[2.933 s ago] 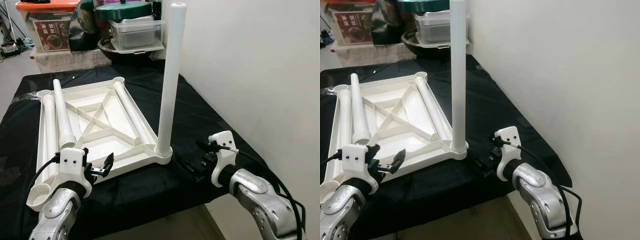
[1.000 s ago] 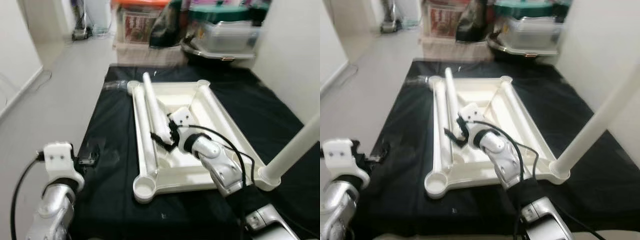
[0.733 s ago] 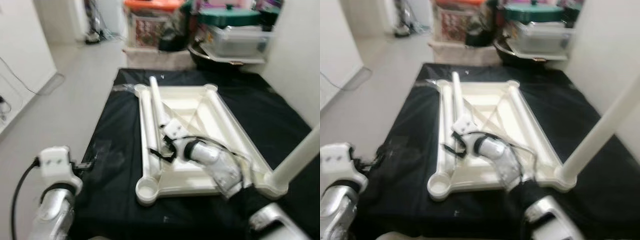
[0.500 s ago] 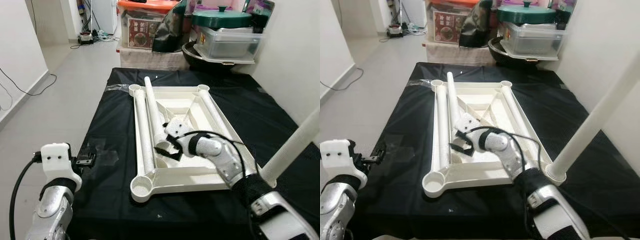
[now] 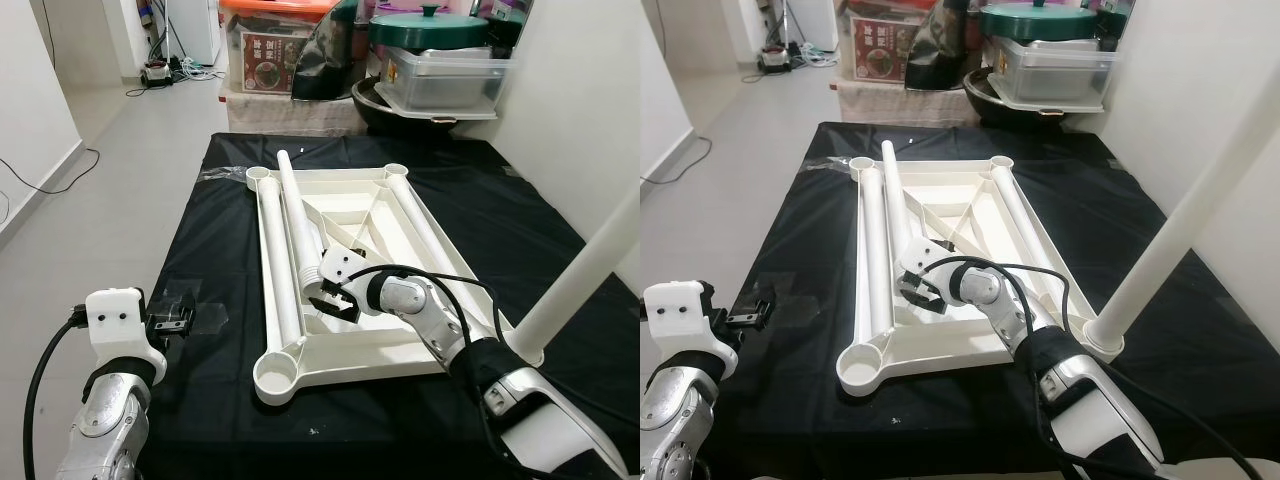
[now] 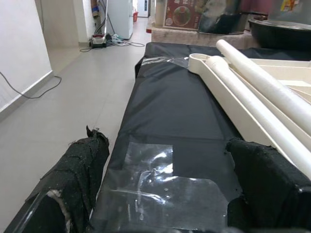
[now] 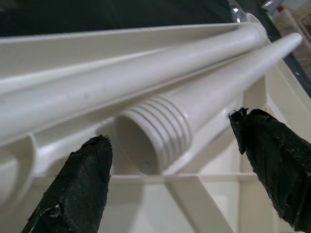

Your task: Building children table

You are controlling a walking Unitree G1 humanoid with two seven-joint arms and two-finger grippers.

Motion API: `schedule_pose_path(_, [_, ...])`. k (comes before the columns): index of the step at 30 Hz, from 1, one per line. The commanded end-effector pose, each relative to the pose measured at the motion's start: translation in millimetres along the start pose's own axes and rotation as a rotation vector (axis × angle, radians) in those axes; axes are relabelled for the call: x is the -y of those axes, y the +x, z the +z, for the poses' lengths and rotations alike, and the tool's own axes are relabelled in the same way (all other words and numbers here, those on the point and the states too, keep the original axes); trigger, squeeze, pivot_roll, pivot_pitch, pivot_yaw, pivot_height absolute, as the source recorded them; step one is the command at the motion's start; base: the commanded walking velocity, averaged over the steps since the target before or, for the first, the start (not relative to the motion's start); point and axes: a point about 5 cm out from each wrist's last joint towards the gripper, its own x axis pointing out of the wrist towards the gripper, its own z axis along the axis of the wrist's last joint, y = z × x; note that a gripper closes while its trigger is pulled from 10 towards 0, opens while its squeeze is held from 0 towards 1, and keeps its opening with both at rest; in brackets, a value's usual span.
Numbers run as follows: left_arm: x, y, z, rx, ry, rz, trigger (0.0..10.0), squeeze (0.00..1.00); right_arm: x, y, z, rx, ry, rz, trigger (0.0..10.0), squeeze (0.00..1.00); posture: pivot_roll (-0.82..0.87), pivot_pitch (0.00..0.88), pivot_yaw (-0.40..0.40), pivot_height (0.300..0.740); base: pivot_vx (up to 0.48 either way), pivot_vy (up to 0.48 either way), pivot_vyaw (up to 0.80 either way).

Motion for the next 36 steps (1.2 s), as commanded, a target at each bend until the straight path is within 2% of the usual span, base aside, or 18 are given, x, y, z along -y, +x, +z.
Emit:
schedule_pose_path(1, [-2.7,0.9,-2.2,-0.004,0.008,0.008,10.0,0.00,-4.9,2.0,-4.3,-0.028,-0.036,0.013,10.0,0.00,0.10,0.000,-0.109,0.740,0.000,0.000,0.00])
schedule_pose_path(4, [-6.1,1.5,-1.4,0.000,0.011,0.020,10.0,0.00,-4.7,7.4,-3.3,-0.039,0.002,-0.038,10.0,0.00,0.10,0.000,-0.110,0.740,0.000,0.000,0.00])
schedule_pose_path(8, [-7.0,2.2,-0.9,0.002,0.013,0.022,10.0,0.00,-5.8,12.2,-0.3,-0.048,-0.012,-0.090,10.0,0.00,0.10,0.000,-0.104,0.740,0.000,0.000,0.00])
schedule_pose_path(10, [-5.6,3.4,-1.5,0.001,0.015,0.016,10.0,0.00,-11.7,17.2,1.6,-0.059,-0.033,-0.114,10.0,0.00,0.09,0.000,-0.092,0.740,0.000,0.000,0.00])
schedule_pose_path(12, [-4.0,6.0,-2.0,-0.001,0.018,0.006,10.0,0.00,-19.9,22.6,6.9,-0.047,0.019,-0.119,10.0,0.00,0.09,0.000,-0.087,0.740,0.000,0.000,0.00])
schedule_pose_path(16, [-3.2,7.1,-1.7,0.000,0.019,0.002,10.0,0.00,-23.0,24.8,9.4,-0.039,0.036,-0.119,10.0,0.00,0.09,0.000,-0.086,0.740,0.000,0.000,0.00])
schedule_pose_path(19, [-4.7,7.8,0.8,0.008,0.026,0.006,10.0,0.00,-31.5,32.6,14.7,-0.043,0.031,-0.145,10.0,0.00,0.10,0.000,-0.098,0.740,0.000,0.000,0.00])
schedule_pose_path(26, [-8.3,6.7,0.7,0.008,0.030,0.019,10.0,0.00,-27.6,38.1,20.0,-0.061,0.047,-0.211,10.0,0.00,0.11,0.000,-0.103,0.740,0.000,0.000,0.00])
schedule_pose_path(28, [-6.6,8.1,0.5,0.009,0.030,0.016,10.0,0.00,-21.2,39.9,22.7,-0.083,0.026,-0.262,10.0,0.00,0.12,0.000,-0.100,0.740,0.000,0.000,0.00])
schedule_pose_path(34, [-3.0,11.0,1.7,0.013,0.031,0.011,10.0,0.00,-17.7,42.2,25.2,-0.112,0.029,-0.307,10.0,0.00,0.13,0.000,-0.105,0.740,0.000,0.000,0.00])
schedule_pose_path(36, [-6.7,10.8,2.7,0.014,0.039,0.020,10.0,0.00,-15.6,45.3,34.3,-0.096,0.056,-0.381,10.0,0.00,0.15,0.000,-0.111,0.740,0.000,0.000,0.00])
